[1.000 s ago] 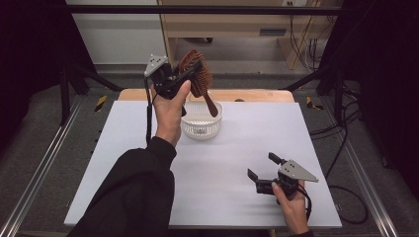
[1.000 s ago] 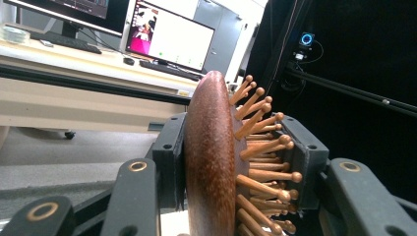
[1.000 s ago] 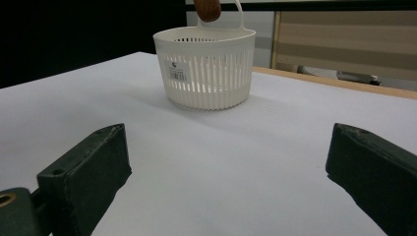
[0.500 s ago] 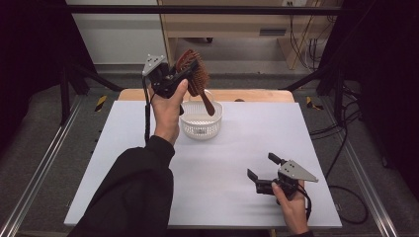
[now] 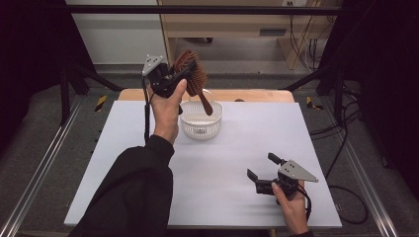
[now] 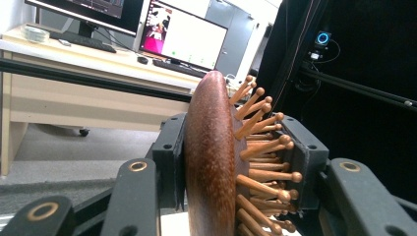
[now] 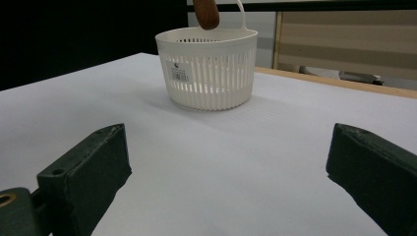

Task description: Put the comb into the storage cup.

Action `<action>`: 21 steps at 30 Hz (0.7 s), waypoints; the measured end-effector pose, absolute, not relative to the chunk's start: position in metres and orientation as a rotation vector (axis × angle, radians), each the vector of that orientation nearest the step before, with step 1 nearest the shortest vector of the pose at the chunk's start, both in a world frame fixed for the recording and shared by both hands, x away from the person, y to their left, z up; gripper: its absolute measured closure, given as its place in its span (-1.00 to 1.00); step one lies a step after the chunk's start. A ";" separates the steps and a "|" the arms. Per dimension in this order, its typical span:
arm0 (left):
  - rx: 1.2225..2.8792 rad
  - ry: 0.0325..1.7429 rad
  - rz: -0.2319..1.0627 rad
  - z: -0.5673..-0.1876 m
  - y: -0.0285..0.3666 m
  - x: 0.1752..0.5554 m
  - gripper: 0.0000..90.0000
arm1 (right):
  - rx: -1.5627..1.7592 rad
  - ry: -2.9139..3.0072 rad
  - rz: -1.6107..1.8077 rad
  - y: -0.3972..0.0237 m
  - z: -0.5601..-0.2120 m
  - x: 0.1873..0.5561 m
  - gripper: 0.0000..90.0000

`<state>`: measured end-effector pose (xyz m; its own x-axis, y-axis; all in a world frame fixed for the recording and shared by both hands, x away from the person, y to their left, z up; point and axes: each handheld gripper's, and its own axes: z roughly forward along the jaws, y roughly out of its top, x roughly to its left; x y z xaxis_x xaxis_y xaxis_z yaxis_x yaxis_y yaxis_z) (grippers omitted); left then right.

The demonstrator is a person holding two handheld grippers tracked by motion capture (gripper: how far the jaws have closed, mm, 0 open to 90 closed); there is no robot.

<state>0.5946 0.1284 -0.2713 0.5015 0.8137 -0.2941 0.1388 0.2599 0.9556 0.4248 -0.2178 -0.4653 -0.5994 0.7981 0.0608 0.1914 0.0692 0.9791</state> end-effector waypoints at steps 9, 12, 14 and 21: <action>1.255 0.985 0.578 -0.277 0.130 0.598 0.13 | 0.983 1.846 1.562 -0.218 -0.466 0.425 -0.93; 1.257 0.990 0.582 -0.279 0.130 0.600 0.13 | 0.981 1.845 1.564 -0.218 -0.466 0.425 -0.93; 1.254 0.993 0.583 -0.280 0.130 0.601 0.13 | 0.981 1.848 1.564 -0.218 -0.466 0.425 -0.93; 1.253 0.999 0.591 -0.283 0.128 0.604 0.13 | 0.984 1.848 1.563 -0.218 -0.466 0.425 -0.93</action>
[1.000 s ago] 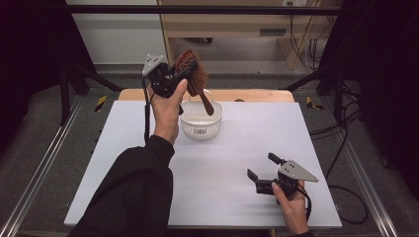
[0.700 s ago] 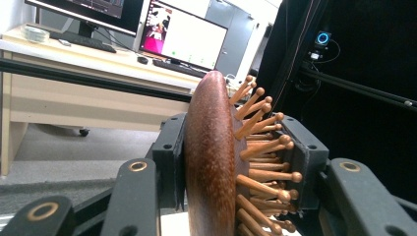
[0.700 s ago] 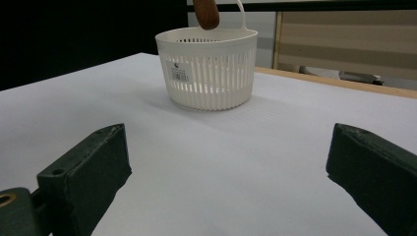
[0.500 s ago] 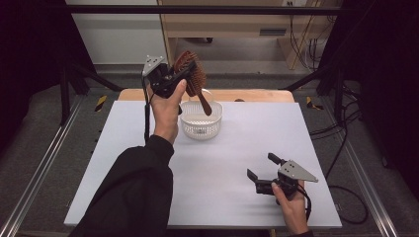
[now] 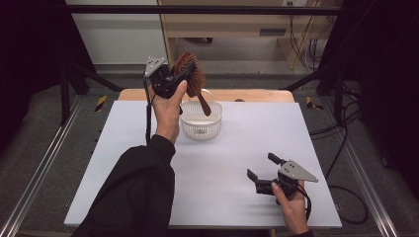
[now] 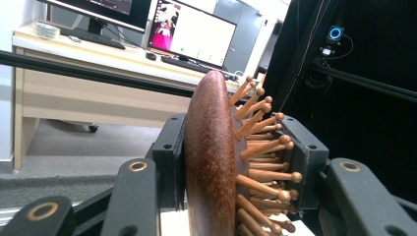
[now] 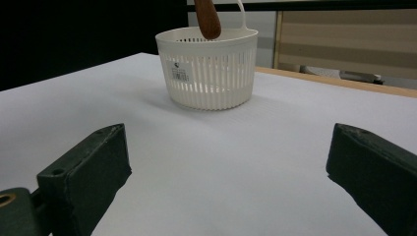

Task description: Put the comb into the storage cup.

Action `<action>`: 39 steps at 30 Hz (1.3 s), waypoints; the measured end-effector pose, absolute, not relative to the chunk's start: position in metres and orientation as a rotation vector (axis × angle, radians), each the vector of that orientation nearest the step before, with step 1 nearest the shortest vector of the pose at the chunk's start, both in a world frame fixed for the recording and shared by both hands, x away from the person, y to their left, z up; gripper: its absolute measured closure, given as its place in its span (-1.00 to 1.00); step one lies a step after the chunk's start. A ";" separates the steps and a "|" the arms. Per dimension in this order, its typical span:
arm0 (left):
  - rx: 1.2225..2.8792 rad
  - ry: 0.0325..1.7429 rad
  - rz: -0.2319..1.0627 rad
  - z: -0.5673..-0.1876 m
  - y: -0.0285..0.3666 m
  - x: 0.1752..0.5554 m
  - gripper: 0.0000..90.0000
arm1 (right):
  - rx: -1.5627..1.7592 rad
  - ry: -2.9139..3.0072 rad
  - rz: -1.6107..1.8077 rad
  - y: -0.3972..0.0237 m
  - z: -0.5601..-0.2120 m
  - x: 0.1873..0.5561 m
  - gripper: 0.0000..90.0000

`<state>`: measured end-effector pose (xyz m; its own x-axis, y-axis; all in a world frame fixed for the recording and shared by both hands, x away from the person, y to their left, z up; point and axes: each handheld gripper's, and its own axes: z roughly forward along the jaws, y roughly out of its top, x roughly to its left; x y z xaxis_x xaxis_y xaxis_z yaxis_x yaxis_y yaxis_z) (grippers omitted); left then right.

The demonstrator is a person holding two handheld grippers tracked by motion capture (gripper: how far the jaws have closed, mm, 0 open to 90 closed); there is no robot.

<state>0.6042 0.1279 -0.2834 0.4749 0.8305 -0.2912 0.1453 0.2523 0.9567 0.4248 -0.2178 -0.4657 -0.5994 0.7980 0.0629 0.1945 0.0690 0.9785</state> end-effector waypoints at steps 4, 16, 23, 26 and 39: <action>1.262 1.001 0.599 -0.286 0.127 0.605 0.13 | 0.981 1.848 1.562 -0.218 -0.466 0.425 -0.93; 1.272 1.034 0.601 -0.303 0.124 0.609 0.13 | 0.983 1.846 1.566 -0.217 -0.466 0.425 -0.93; 1.277 1.040 0.594 -0.310 0.120 0.612 0.13 | 0.978 1.848 1.567 -0.216 -0.466 0.425 -0.93; 1.282 1.037 0.593 -0.313 0.119 0.612 0.13 | 0.980 1.855 1.564 -0.215 -0.467 0.426 -0.93; 1.282 1.053 0.591 -0.322 0.113 0.615 0.13 | 0.974 1.858 1.565 -0.213 -0.467 0.426 -0.93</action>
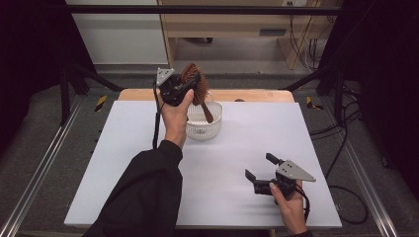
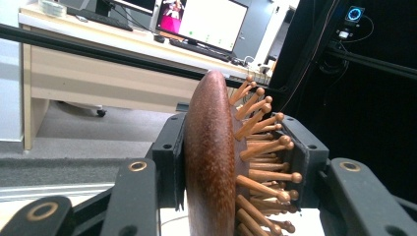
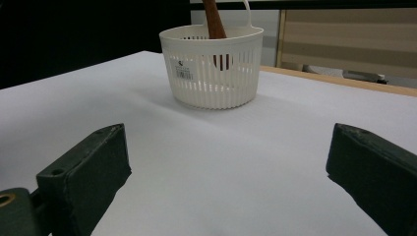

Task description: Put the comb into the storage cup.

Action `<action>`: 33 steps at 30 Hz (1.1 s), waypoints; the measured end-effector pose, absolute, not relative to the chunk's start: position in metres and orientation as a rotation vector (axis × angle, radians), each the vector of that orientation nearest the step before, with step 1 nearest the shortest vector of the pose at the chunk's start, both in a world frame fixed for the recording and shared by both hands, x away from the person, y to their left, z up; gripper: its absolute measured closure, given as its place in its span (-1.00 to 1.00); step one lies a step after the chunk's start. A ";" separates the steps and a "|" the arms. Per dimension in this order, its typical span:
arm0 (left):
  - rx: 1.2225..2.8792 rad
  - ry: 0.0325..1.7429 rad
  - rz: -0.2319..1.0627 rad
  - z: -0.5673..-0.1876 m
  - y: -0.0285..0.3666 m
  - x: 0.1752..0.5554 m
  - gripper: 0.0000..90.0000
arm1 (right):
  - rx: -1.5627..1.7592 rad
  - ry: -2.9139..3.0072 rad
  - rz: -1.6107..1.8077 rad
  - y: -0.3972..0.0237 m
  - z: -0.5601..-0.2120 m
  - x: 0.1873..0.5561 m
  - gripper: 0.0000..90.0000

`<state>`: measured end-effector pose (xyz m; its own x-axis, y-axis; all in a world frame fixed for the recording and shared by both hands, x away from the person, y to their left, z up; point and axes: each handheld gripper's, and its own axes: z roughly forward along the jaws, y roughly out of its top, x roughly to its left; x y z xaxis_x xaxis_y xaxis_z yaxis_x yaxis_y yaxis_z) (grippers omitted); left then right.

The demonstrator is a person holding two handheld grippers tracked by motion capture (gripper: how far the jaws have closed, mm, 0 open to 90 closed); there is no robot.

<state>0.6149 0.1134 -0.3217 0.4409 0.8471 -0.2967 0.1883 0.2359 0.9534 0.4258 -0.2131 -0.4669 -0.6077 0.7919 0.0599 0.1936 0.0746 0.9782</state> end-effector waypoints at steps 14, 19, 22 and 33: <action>1.289 1.068 0.591 -0.334 0.111 0.618 0.13 | 0.975 1.858 1.564 -0.213 -0.467 0.426 -0.93; 1.289 1.075 0.587 -0.338 0.108 0.618 0.13 | 0.975 1.859 1.563 -0.213 -0.467 0.426 -0.93; 1.288 1.076 0.585 -0.340 0.107 0.618 0.13 | 0.975 1.858 1.564 -0.213 -0.467 0.426 -0.93; 1.290 1.078 0.583 -0.343 0.106 0.619 0.13 | 0.976 1.860 1.563 -0.213 -0.467 0.426 -0.93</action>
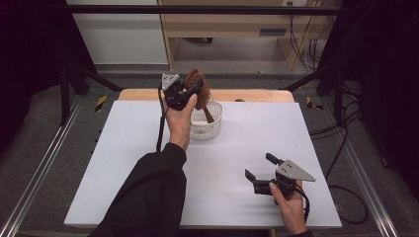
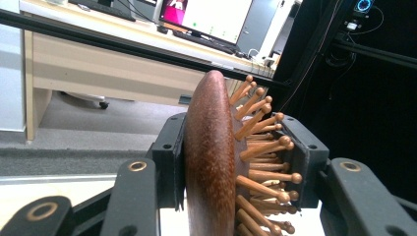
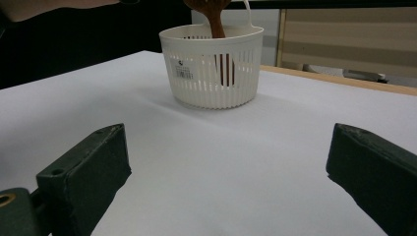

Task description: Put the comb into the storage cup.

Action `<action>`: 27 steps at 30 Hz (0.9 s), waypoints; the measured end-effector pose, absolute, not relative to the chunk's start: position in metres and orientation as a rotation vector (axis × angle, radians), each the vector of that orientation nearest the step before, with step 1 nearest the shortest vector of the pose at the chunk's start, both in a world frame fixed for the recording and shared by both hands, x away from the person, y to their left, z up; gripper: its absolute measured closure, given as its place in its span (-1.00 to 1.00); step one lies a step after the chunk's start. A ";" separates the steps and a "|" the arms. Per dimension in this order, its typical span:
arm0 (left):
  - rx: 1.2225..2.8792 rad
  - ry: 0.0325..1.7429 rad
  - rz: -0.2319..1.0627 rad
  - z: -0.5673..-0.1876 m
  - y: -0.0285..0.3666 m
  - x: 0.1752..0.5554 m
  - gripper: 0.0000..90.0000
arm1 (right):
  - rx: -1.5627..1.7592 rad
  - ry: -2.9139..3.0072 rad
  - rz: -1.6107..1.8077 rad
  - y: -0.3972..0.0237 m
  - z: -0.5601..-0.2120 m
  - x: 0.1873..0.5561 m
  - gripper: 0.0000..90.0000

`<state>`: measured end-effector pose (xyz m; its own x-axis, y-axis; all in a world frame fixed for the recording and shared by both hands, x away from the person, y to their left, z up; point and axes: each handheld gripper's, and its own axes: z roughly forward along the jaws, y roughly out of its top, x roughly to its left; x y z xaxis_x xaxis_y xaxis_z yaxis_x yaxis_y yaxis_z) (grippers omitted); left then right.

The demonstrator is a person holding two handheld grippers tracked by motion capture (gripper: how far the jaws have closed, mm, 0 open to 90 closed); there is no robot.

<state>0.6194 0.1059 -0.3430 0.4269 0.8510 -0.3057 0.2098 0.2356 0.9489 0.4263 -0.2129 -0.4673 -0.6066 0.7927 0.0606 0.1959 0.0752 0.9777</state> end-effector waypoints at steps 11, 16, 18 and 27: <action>1.292 1.084 0.584 -0.348 0.106 0.620 0.13 | 0.979 1.861 1.562 -0.213 -0.467 0.426 -0.93; 1.292 1.087 0.584 -0.349 0.106 0.621 0.13 | 0.979 1.862 1.562 -0.212 -0.468 0.426 -0.93; 1.291 1.087 0.584 -0.350 0.106 0.621 0.13 | 0.978 1.862 1.562 -0.212 -0.468 0.426 -0.93; 1.298 1.086 0.591 -0.352 0.106 0.622 0.13 | 0.981 1.862 1.563 -0.212 -0.468 0.426 -0.93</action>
